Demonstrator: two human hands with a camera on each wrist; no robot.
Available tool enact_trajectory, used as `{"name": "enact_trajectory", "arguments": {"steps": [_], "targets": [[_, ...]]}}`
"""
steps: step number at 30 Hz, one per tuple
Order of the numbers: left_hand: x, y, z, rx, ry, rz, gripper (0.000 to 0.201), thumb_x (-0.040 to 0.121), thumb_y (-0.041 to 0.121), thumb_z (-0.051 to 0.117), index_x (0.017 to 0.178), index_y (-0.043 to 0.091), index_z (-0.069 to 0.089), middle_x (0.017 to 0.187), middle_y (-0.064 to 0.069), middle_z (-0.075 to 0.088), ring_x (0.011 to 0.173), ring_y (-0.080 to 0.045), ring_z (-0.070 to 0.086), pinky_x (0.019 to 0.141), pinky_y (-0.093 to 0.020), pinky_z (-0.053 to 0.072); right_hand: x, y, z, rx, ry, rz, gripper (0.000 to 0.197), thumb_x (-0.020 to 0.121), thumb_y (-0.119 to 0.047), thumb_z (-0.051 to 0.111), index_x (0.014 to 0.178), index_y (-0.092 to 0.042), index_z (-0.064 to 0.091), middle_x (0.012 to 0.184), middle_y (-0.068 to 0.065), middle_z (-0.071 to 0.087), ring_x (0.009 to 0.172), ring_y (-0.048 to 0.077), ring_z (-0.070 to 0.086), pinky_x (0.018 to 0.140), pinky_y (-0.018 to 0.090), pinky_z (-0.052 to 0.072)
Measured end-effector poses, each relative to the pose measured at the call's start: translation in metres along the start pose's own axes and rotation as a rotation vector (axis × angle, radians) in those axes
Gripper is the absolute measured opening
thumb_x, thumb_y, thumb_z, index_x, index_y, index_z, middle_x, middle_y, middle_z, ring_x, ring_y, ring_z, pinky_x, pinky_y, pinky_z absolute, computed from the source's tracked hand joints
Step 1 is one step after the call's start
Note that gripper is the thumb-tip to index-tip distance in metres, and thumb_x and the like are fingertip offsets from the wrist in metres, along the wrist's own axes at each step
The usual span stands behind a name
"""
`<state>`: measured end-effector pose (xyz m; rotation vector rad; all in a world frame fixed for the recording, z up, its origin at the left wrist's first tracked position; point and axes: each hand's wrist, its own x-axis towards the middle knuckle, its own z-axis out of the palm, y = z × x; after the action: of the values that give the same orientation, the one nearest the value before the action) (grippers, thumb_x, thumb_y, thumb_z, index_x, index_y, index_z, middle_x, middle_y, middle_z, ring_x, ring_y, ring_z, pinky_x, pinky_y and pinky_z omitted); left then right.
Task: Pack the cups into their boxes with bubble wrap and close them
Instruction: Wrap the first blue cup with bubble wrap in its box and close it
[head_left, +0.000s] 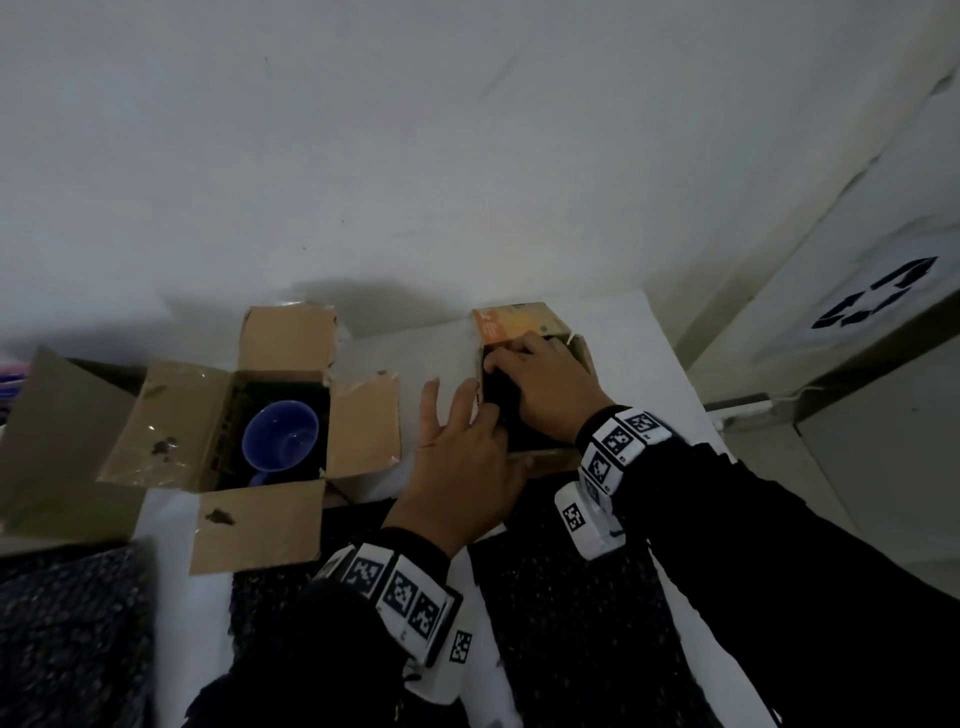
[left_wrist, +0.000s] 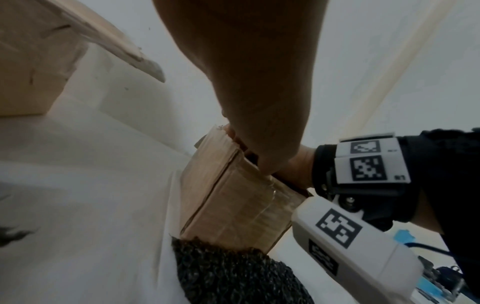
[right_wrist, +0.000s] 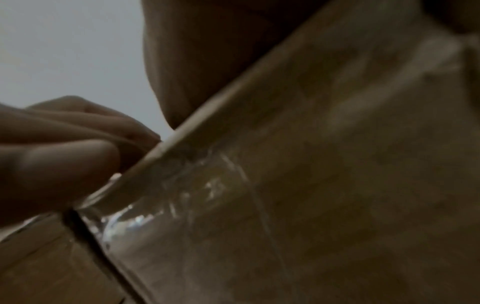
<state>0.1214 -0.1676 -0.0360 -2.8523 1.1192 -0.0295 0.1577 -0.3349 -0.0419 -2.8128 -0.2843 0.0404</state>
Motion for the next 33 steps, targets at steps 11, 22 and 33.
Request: {"name": "enact_trajectory", "arguments": {"steps": [11,22,33], "targets": [[0.007,0.000,-0.004,0.082,-0.143,0.002,0.078,0.090,0.070,0.015,0.144,0.022,0.046,0.143,0.001,0.046,0.148,-0.038,0.002,0.108,-0.068,-0.018,-0.003,0.019,-0.008,0.056,0.163,0.079,0.028,0.081,-0.005,0.052,0.104,-0.010,0.066,0.106,0.011,0.063,0.096,0.033,0.059,0.075,0.041,0.050],[-0.001,-0.016,0.008,-0.107,0.052,0.000,0.054,0.079,0.061,0.051,0.110,0.019,0.062,0.119,-0.003,0.059,0.124,-0.036,0.044,0.105,-0.055,0.027,0.002,0.007,-0.004,-0.208,-0.167,-0.030,0.042,0.098,-0.023,0.039,0.140,-0.026,0.047,0.139,0.005,0.051,0.127,0.030,0.036,0.109,0.051,0.025],[-0.008,-0.008,0.018,0.019,0.029,-0.070,0.058,0.079,0.052,0.054,0.122,0.015,0.061,0.135,-0.003,0.055,0.142,-0.035,0.023,0.114,-0.061,0.000,0.003,0.010,-0.009,-0.001,-0.146,-0.042,0.053,0.075,0.001,0.055,0.120,-0.026,0.057,0.126,0.001,0.056,0.109,0.027,0.051,0.095,0.046,0.032]]}}
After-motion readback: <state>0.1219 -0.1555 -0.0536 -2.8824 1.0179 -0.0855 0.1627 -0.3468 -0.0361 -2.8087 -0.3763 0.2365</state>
